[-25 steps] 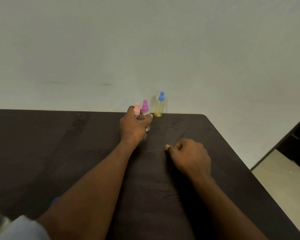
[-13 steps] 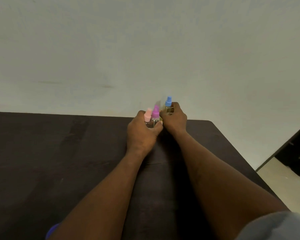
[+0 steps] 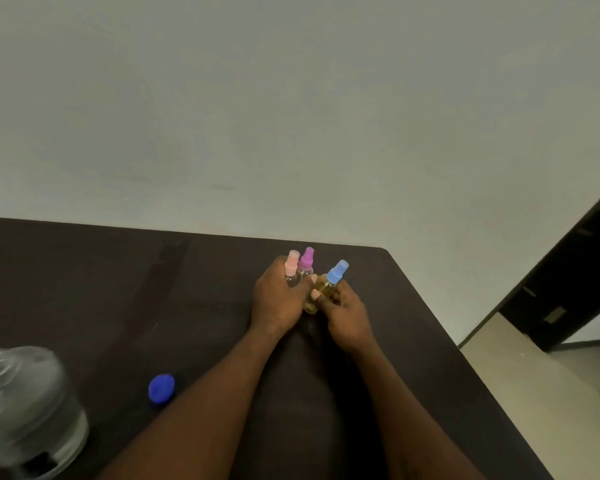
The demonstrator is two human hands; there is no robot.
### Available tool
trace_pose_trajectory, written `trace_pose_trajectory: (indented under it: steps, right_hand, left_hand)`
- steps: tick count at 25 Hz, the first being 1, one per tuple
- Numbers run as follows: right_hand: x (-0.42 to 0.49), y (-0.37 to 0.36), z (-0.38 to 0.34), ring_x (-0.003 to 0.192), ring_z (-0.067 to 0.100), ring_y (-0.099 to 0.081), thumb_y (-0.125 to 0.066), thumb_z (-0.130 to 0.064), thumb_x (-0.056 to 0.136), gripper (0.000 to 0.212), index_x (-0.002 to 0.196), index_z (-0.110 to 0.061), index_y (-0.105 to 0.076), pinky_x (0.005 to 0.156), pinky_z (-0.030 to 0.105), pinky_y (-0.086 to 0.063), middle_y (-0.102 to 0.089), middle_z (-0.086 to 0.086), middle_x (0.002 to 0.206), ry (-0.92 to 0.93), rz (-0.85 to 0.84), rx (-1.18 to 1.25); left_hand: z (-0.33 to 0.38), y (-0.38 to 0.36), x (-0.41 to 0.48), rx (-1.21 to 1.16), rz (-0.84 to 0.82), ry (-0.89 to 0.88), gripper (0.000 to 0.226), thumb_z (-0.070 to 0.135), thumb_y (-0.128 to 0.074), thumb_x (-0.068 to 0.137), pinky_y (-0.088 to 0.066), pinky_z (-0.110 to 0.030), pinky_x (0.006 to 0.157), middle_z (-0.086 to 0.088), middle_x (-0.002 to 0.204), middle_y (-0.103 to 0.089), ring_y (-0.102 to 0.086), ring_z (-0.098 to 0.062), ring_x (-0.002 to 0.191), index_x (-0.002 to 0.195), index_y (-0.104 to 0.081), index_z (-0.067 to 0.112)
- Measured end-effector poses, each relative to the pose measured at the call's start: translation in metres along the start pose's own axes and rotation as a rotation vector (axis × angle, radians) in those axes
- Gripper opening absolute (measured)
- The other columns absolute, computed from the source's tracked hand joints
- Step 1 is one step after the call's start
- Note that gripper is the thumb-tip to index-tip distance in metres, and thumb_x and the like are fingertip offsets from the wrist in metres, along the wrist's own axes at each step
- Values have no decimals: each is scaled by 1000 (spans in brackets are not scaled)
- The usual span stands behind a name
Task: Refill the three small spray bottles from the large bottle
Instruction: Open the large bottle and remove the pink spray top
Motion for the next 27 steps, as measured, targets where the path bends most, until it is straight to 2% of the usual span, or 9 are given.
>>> trace_pose_trajectory:
  steps: [5,9,11,14,16,19,22,25,27]
  right_hand:
    - [-84,-5,-4,96,2,-72,-67,-21,98,26,117,-39,-61,83,24,-57,-73,-14,105,-14,-17,-71]
    - [-158,-6,-15,89,-5,-67,-70,-18,93,31,103,-42,-55,73,21,-53,-71,-15,94,67,50,-182]
    - [-190,-9,-18,89,-4,-65,-73,-16,90,35,97,-44,-53,74,23,-56,-69,-17,91,110,65,-239]
    - [-228,-19,-25,90,-2,-67,-78,-20,89,34,100,-43,-56,73,20,-56,-69,-21,94,169,4,-256]
    - [-241,-23,-26,89,1,-68,-81,-27,88,30,102,-41,-58,75,24,-59,-69,-18,94,220,-26,-262]
    - [-245,-25,-30,90,6,-68,-84,-38,84,30,103,-34,-61,81,37,-61,-71,-11,96,237,-20,-296]
    - [-245,-22,-31,96,8,-70,-88,-41,80,46,115,-32,-61,88,42,-61,-73,-11,104,238,-45,-284]
    - [-247,-24,-33,102,1,-70,-90,-42,73,76,139,-37,-51,93,34,-60,-72,-18,115,285,-109,-258]
    - [-247,-24,-34,102,2,-71,-89,-42,71,84,144,-36,-49,92,32,-59,-74,-18,116,305,-115,-248]
  left_hand:
    - [15,31,-90,-22,-35,-1,19,29,-73,95,-52,-27,72,14,95,-67,-65,-4,87,104,-60,40]
    - [29,61,-160,-46,-97,0,17,29,-72,96,-57,-32,81,12,99,-71,-67,-5,92,109,-65,36]
    - [32,79,-191,-34,-120,-6,17,32,-74,94,-56,-28,78,14,96,-73,-68,-2,89,108,-66,37]
    - [33,110,-227,51,-157,-45,20,34,-76,92,-51,-19,73,20,93,-72,-68,3,88,107,-65,39]
    - [28,129,-240,108,-191,-82,26,35,-78,90,-47,-15,71,23,91,-72,-67,4,88,112,-64,39]
    - [23,143,-250,210,-205,-162,45,30,-81,88,-44,-8,71,29,90,-70,-66,8,88,127,-61,38]
    - [21,144,-252,203,-165,-163,45,24,-83,86,-47,-12,73,23,88,-72,-67,4,85,126,-64,33]
    - [15,142,-248,168,-179,-173,39,25,-83,86,-50,-15,76,20,92,-74,-68,3,87,119,-65,31]
    - [13,140,-248,160,-206,-182,38,26,-83,86,-51,-15,79,20,96,-74,-69,3,90,120,-65,31]
Point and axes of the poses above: each hand's wrist, its own x-axis towards the middle knuckle, its own y-axis out of the back of the hand, z = x × y, the point moved 5 cm from there along x, towards the middle knuckle
